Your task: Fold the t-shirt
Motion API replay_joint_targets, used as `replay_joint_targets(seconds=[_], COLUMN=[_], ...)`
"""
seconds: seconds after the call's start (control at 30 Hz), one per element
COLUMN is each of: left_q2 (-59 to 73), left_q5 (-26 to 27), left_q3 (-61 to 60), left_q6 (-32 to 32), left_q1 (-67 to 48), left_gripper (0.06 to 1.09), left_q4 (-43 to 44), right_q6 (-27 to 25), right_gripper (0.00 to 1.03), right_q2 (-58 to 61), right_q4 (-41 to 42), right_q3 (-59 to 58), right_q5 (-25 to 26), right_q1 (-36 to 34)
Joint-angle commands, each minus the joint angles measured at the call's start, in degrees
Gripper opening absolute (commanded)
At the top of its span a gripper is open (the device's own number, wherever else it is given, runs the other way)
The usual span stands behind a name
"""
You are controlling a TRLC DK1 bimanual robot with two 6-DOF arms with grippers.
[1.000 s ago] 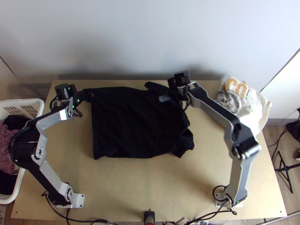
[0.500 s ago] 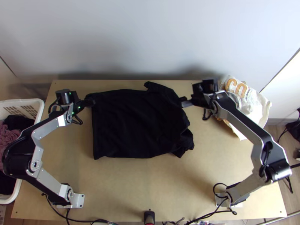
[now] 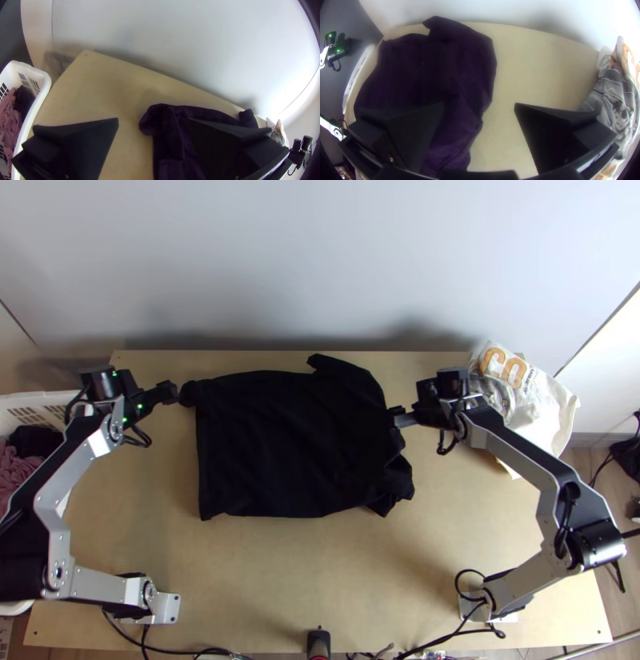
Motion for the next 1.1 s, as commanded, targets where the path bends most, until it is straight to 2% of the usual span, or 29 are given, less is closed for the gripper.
replay_joint_targets(seconds=[0.0, 0.1, 0.2, 0.23, 0.27, 0.3, 0.33, 0.37, 0.47, 0.63, 0.87, 0.93, 1.07], left_q2=[-5.92, -9.00, -11.19, -11.63, -11.98, -12.34, -12.69, -13.04, -14.71, -16.38, -17.35, -17.96, -18.66], left_q5=[0.08, -0.01, -0.53, -0.53, -0.53, -0.53, -0.53, -0.53, -0.53, -0.53, -0.53, -0.44, -0.53], left_q3=[-1.18, -3.82, -6.11, -6.72, -7.16, -7.51, -7.78, -8.04, -9.01, -10.85, -13.40, -14.37, -16.13], left_q6=[-0.51, -1.12, -0.86, -0.68, -0.59, -0.51, -0.51, -0.51, -0.51, -0.42, -0.42, -0.42, -0.51], left_q1=[0.37, 0.19, 0.63, 1.07, 1.51, 1.95, 2.39, 2.65, 3.09, 3.62, 3.44, 3.27, 3.27], left_gripper=[1.04, 1.04, 1.04, 1.04, 1.04, 1.04, 1.04, 1.04, 1.04, 1.04, 1.04, 1.04, 1.04], left_q4=[-5.06, -5.06, -5.06, -5.06, -5.06, -5.06, -5.23, -5.41, -5.50, -5.85, -5.85, -5.67, -5.06], right_q6=[1.96, 2.84, 2.66, 2.49, 2.05, 1.52, 0.02, -1.03, -3.23, -5.78, -10.61, -10.61, -13.25], right_gripper=[0.97, 0.97, 0.92, 0.86, 0.74, 0.53, 0.24, 0.01, 0.03, 0.03, 0.03, 0.03, 0.03], right_q2=[4.96, 6.98, 7.34, 7.34, 7.16, 6.81, 6.63, 6.63, 5.93, 6.28, 6.02, 4.79, 5.05], right_q4=[0.47, -0.85, -3.84, -4.63, -4.98, -4.89, -4.80, -4.36, -3.92, 1.00, 2.67, 6.01, 18.49], right_q3=[3.34, 6.16, 8.27, 8.44, 8.35, 8.09, 7.74, 7.56, 5.98, 7.74, 14.59, 15.12, 13.80], right_q5=[-1.22, -1.31, -1.66, -1.57, -1.57, -1.49, -1.49, -1.31, -0.70, 5.63, 13.02, 14.16, 19.08], right_q1=[3.54, 5.83, 8.11, 8.73, 9.26, 9.70, 9.96, 10.14, 10.14, 10.05, 11.72, 12.25, 13.30])
